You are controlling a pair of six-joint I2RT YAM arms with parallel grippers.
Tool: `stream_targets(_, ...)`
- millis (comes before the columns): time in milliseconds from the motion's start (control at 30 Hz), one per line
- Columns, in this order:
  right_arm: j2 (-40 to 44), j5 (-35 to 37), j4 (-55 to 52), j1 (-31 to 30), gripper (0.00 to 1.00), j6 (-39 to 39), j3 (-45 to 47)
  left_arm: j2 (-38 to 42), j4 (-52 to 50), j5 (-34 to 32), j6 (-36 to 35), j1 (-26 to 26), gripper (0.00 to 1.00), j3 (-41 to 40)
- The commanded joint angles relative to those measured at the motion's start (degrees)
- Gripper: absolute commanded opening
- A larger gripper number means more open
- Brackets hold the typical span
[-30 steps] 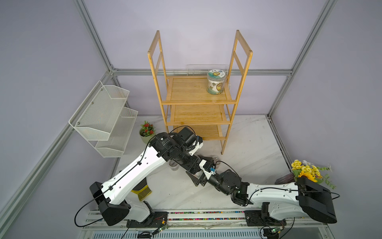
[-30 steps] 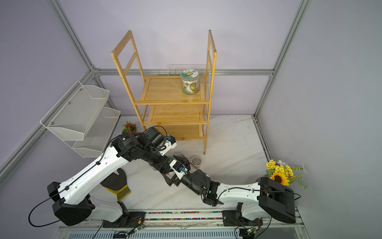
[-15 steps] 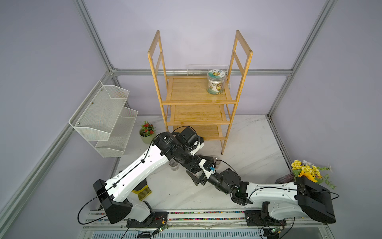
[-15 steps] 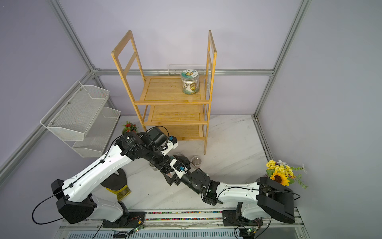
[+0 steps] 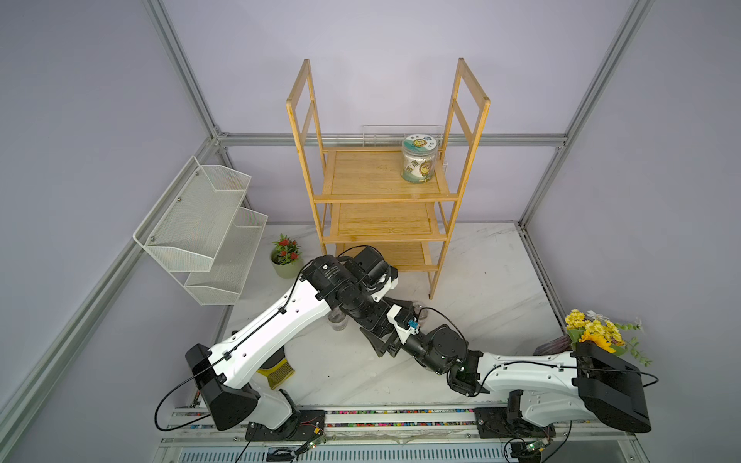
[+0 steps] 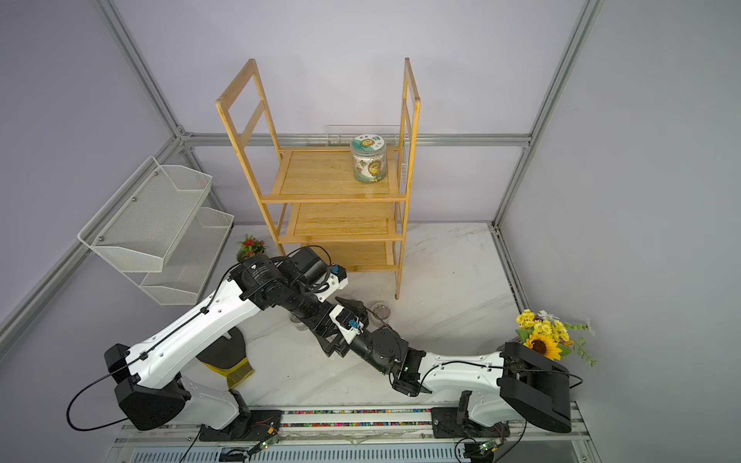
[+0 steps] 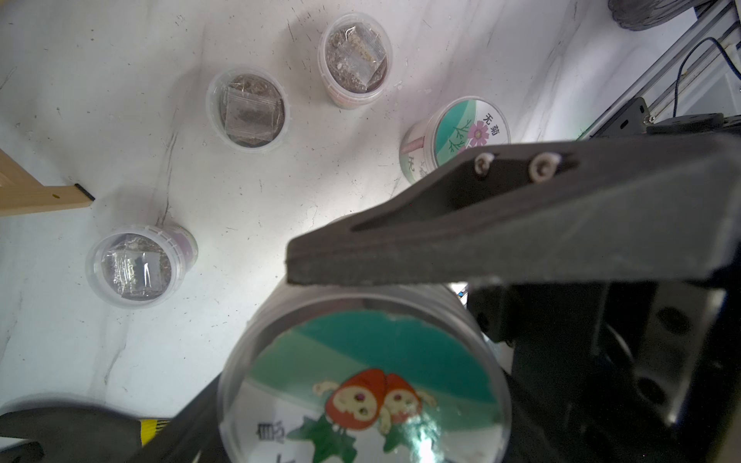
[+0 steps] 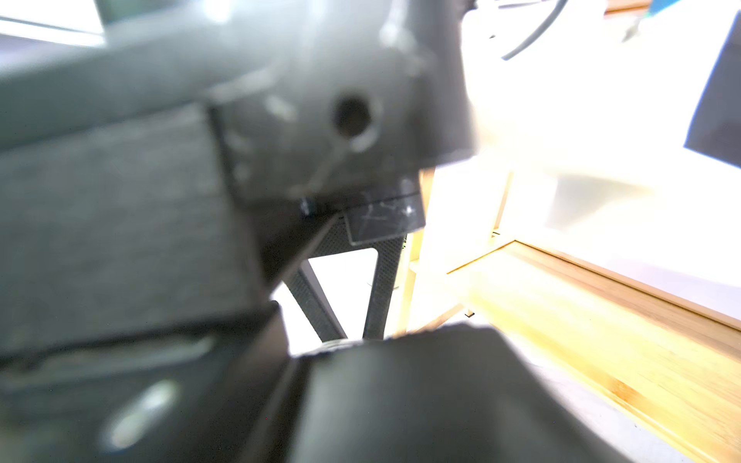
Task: Place the seed container on the shelf
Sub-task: Pick up the seed jar at the center of the board.
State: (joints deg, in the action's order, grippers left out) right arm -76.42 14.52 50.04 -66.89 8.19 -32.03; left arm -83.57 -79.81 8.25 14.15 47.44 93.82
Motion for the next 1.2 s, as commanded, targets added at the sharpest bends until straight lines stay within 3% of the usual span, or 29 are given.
stream_targets(0,-0.2,2.6,2.5,0.9,0.97,-1.0,-1.7,1.9,-1.9,0.9,-0.4,0.4,0.69,0.6)
stream_targets(1167,-1.2,0.2,-1.9,1.3,0.97,-2.0,-2.5,2.1,-3.1,0.8,-1.1,0.4,0.66,5.0)
